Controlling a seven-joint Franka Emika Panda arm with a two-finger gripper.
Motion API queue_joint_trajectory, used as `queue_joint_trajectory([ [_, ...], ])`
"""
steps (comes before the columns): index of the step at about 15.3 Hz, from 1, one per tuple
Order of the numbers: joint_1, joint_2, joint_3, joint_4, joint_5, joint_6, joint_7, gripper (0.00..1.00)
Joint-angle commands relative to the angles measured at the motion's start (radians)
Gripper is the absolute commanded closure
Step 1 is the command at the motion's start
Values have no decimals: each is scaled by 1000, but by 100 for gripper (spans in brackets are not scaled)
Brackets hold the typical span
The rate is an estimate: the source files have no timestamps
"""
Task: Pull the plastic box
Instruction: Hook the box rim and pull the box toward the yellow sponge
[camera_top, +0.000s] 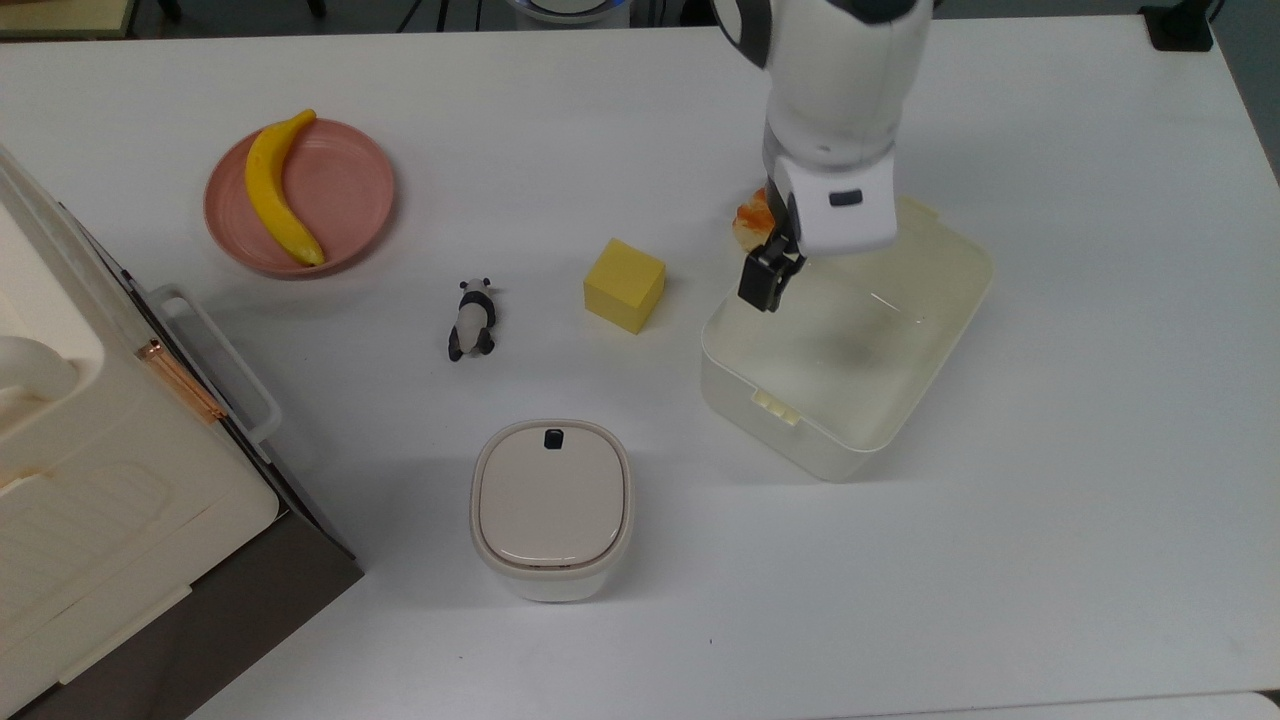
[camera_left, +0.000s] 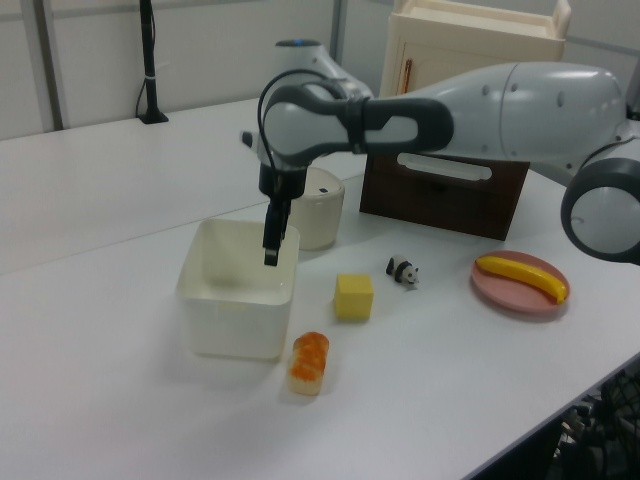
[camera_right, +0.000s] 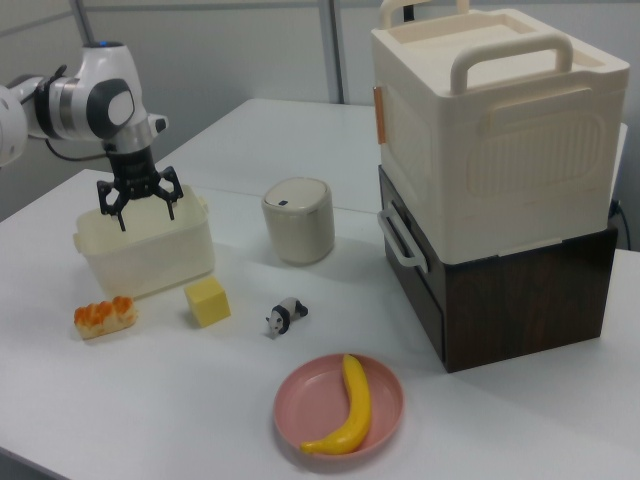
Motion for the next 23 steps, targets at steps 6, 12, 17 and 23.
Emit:
queue_joint_trajectory([
  [6, 44, 1, -27, -28, -67, -1, -148, 0],
  [12, 42, -3, -52, -37, -136, -103, -229, 0],
  [17, 44, -9, -112, -34, -139, -133, -268, 0],
  [23, 42, -52, -116, -25, -81, -132, -61, 0],
])
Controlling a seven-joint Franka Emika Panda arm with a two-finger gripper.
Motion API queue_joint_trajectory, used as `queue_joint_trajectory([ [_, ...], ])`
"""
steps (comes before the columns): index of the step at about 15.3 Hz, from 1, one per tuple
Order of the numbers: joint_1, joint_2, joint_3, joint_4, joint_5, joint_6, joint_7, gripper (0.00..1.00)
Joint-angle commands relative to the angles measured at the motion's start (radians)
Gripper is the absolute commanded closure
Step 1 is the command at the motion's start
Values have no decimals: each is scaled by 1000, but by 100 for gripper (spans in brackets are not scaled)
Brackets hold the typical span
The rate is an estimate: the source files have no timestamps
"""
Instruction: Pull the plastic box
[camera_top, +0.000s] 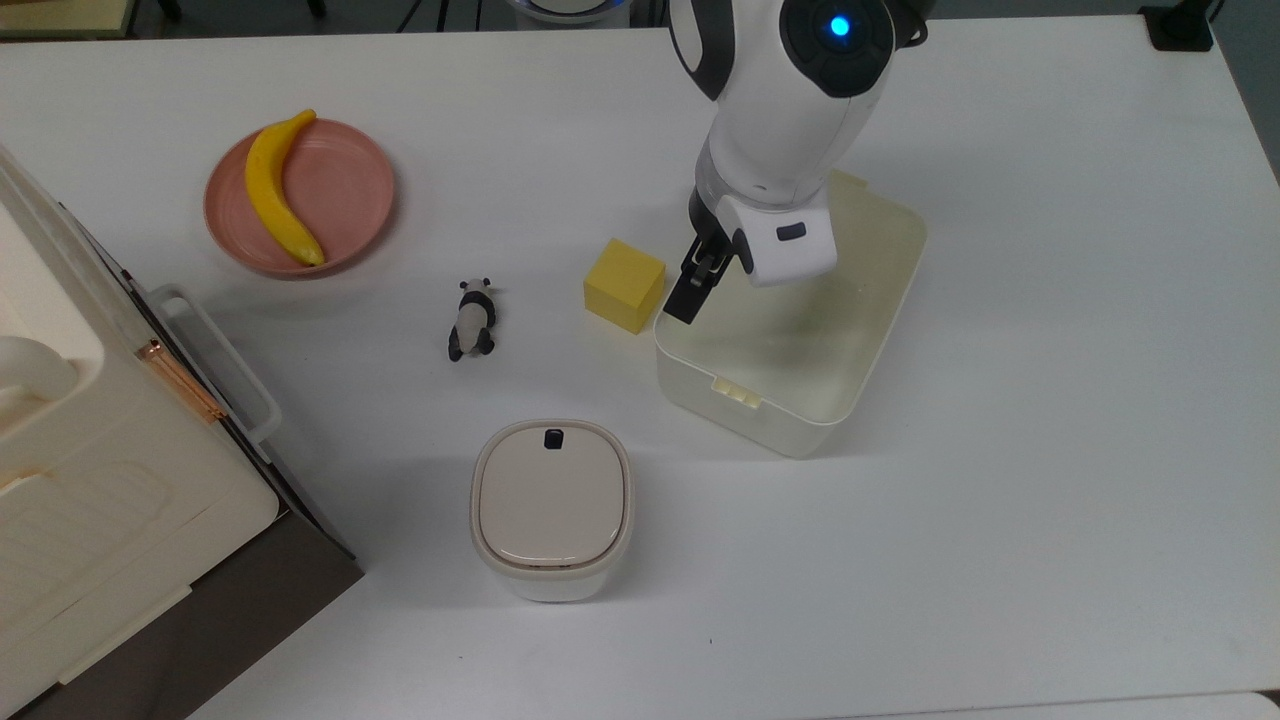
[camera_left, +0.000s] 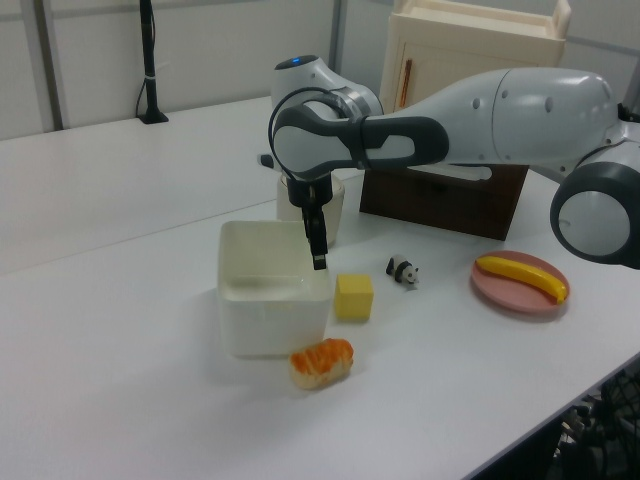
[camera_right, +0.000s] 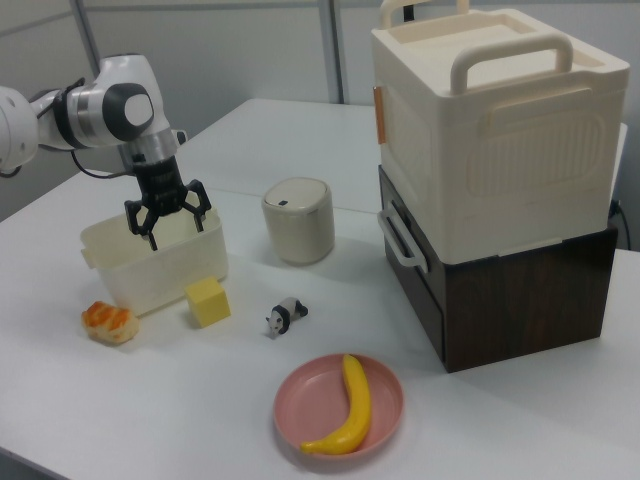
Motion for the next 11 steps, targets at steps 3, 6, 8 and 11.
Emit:
queue_joint_trajectory([
  [3, 0, -118, -8, -15, 55, -18, 392, 0],
  [6, -78, -184, 3, -17, 55, -42, 564, 0],
  [8, -135, -231, 3, -20, 57, -114, 607, 0],
  [11, -233, -294, 6, -18, 60, -211, 632, 0],
])
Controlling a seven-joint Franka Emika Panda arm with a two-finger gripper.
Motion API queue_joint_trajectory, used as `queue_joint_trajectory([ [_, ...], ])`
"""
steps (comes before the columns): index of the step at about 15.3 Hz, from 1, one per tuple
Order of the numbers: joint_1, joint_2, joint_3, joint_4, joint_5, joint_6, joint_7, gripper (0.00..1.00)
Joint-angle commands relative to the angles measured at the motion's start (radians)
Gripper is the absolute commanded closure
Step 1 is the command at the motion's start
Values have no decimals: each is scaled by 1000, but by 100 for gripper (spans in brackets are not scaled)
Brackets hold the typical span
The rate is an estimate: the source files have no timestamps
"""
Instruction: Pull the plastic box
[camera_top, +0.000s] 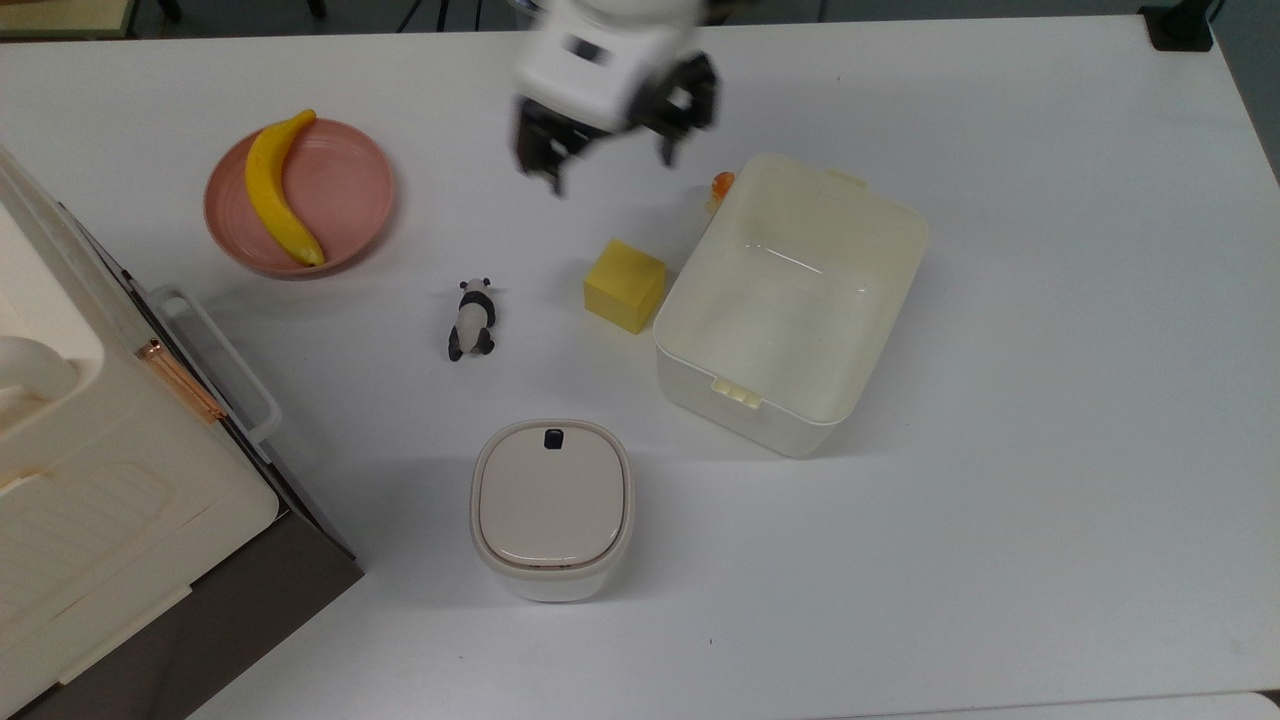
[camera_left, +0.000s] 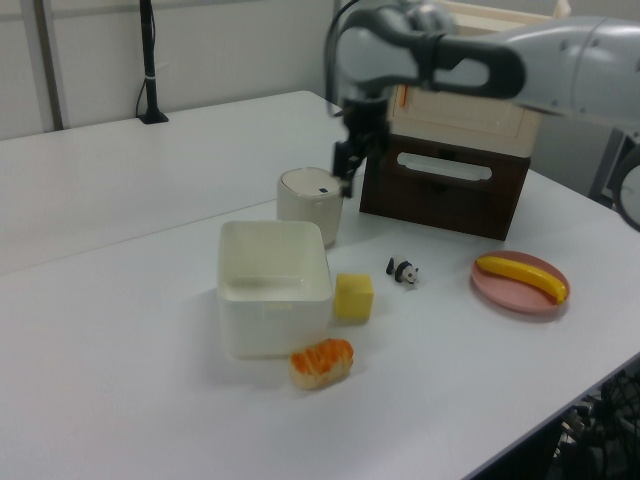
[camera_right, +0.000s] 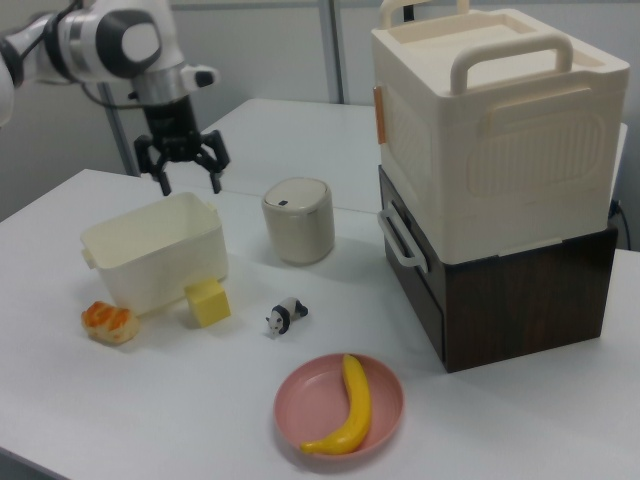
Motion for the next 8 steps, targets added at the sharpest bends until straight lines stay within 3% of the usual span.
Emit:
queue_joint_trajectory([
  [1, -101, -92, 10, -30, 26, -82, 76, 0],
  [4, -138, -98, 8, -28, 25, -73, 191, 0],
  [8, -164, -109, 5, -19, 34, -74, 201, 0],
])
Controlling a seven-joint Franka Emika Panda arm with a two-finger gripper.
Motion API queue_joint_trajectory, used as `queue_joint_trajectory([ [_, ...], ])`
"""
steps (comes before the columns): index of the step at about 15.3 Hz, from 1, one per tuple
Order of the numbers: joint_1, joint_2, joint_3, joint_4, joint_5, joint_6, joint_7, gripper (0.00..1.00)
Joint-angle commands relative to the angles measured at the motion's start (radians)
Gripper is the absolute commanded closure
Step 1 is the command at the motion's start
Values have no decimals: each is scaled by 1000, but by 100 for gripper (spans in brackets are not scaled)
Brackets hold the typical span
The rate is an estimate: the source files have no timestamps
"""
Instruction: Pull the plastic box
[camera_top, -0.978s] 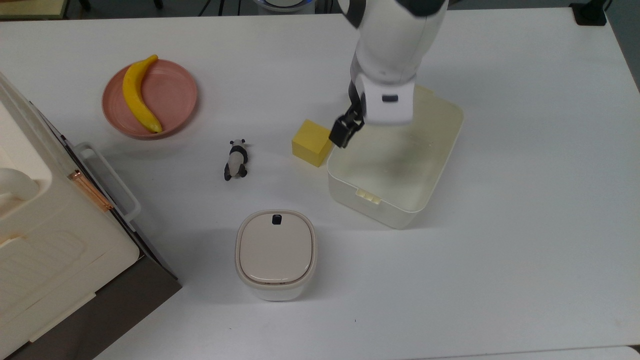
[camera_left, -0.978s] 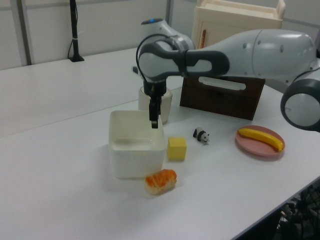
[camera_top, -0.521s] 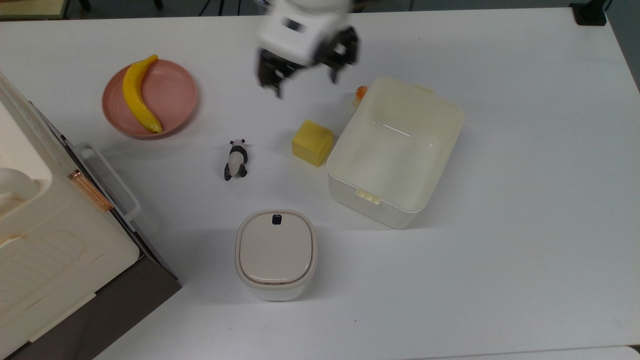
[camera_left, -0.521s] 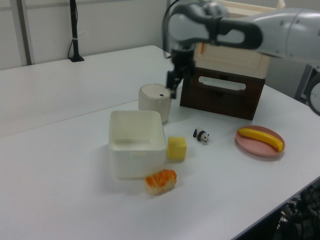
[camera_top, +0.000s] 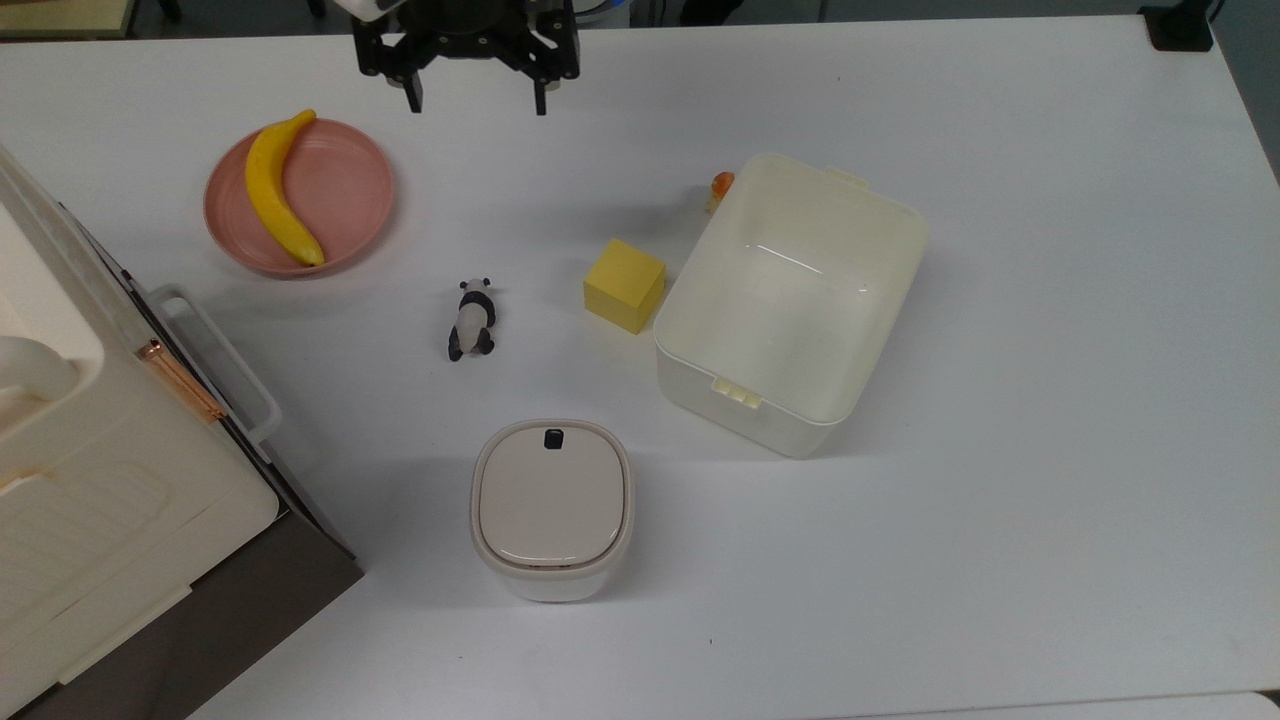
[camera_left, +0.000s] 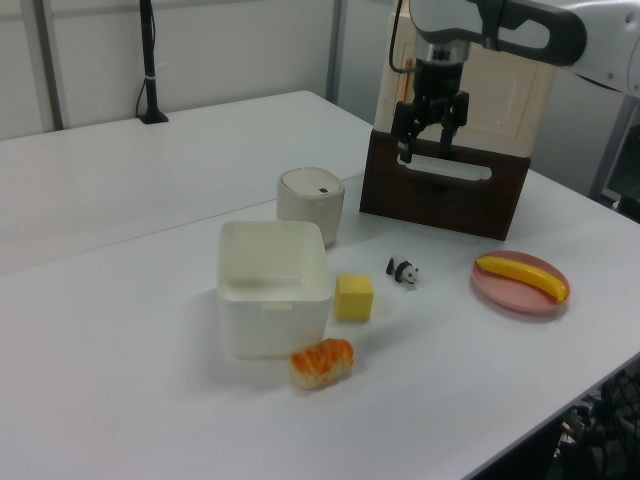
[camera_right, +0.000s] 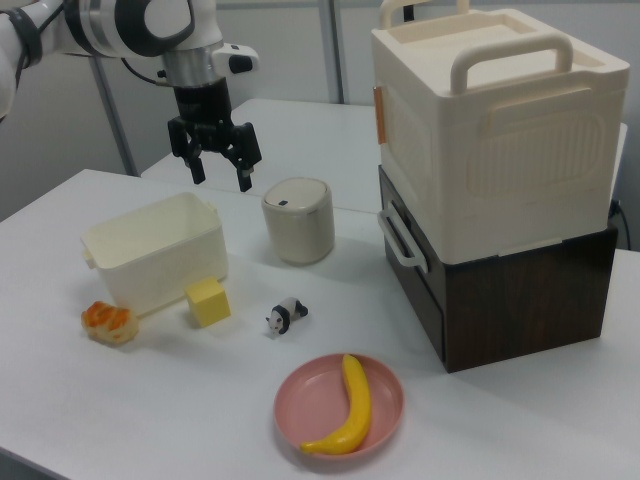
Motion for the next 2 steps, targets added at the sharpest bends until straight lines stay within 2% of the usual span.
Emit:
queue_joint_trajectory([
  [1, -11, -30, 4, -13, 17, -5, 35, 0],
  [2, -10, -30, 3, -15, 17, -5, 35, 0],
])
